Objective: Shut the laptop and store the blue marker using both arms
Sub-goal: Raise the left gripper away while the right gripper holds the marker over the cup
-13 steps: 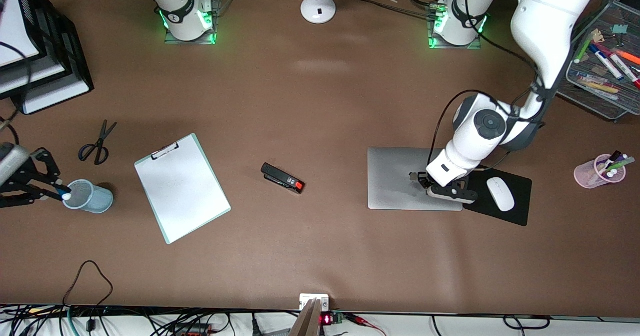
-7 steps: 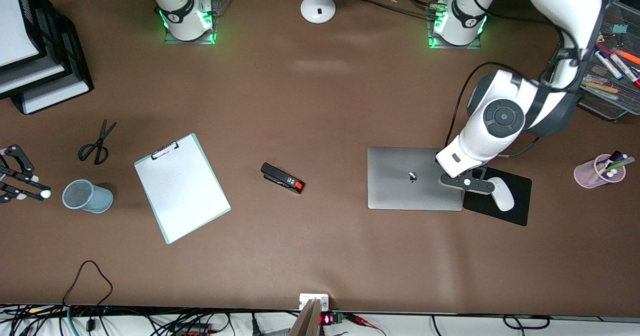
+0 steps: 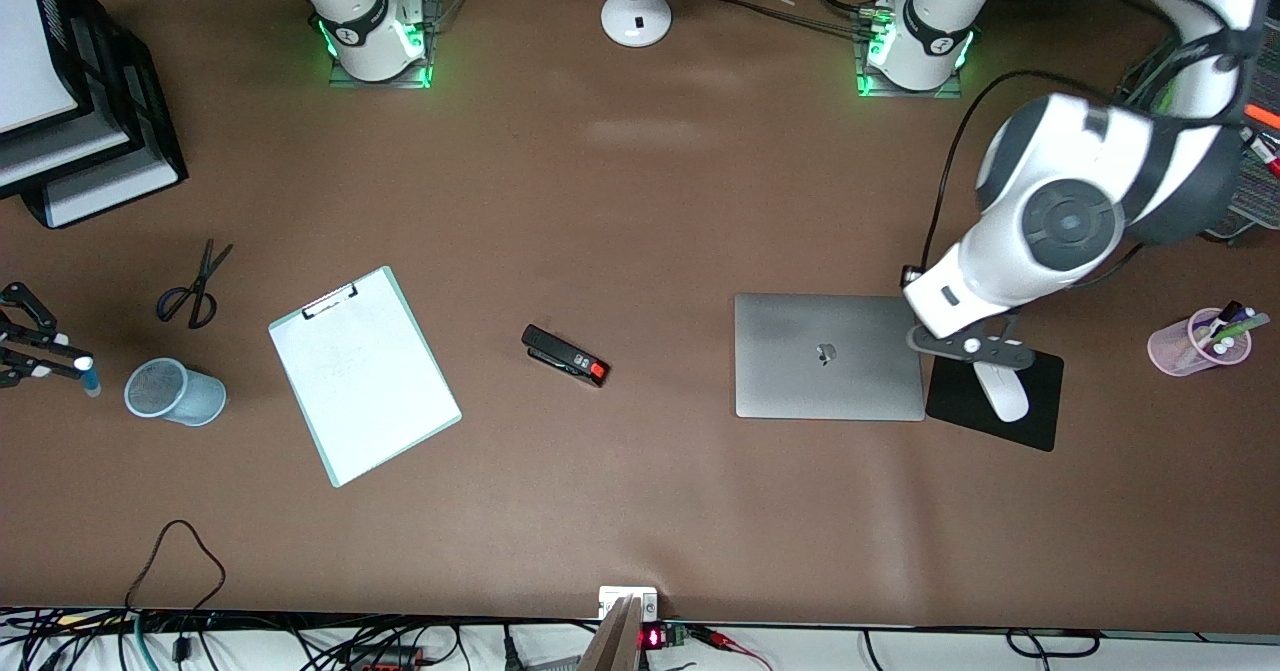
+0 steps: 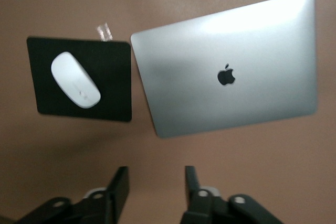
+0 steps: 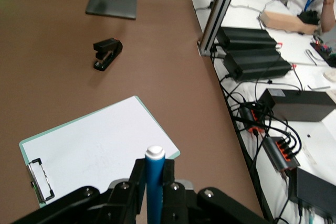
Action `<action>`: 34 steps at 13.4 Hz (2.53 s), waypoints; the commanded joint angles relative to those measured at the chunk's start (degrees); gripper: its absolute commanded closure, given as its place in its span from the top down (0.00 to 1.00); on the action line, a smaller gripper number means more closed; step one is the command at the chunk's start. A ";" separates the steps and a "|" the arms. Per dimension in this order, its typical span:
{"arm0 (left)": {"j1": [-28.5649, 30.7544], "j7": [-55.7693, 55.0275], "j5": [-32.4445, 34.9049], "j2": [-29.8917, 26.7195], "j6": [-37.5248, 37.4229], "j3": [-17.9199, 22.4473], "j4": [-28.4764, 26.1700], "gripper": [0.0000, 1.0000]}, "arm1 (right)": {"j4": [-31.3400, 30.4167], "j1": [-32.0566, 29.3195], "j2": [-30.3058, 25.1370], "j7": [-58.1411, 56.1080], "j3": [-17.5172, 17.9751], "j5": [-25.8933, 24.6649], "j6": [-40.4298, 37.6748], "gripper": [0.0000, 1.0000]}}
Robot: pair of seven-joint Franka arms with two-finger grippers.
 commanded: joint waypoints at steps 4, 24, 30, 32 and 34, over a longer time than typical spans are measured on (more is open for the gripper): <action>6.91 6.50 -6.94 -2.98 -12.42 -0.58 8.73 1.00 | 0.96 -1.76 3.31 -8.81 1.07 2.93 -1.67 0.00; 6.03 8.25 -9.46 -10.60 -10.27 5.28 3.85 1.00 | 0.78 -6.95 12.90 -13.30 1.16 6.09 -5.89 0.00; -6.45 8.25 -10.98 -20.38 -0.24 21.47 -7.42 1.00 | 0.96 -8.27 14.65 -14.80 1.16 6.09 -5.19 0.00; -6.63 7.82 -10.28 -20.74 -1.61 20.96 -8.05 1.00 | 1.05 -8.53 15.36 -15.16 1.16 6.09 -5.01 0.00; -6.19 7.55 -10.28 -18.72 -2.77 20.86 -5.42 1.00 | 1.48 -8.53 16.23 -15.42 1.16 6.09 -4.14 0.00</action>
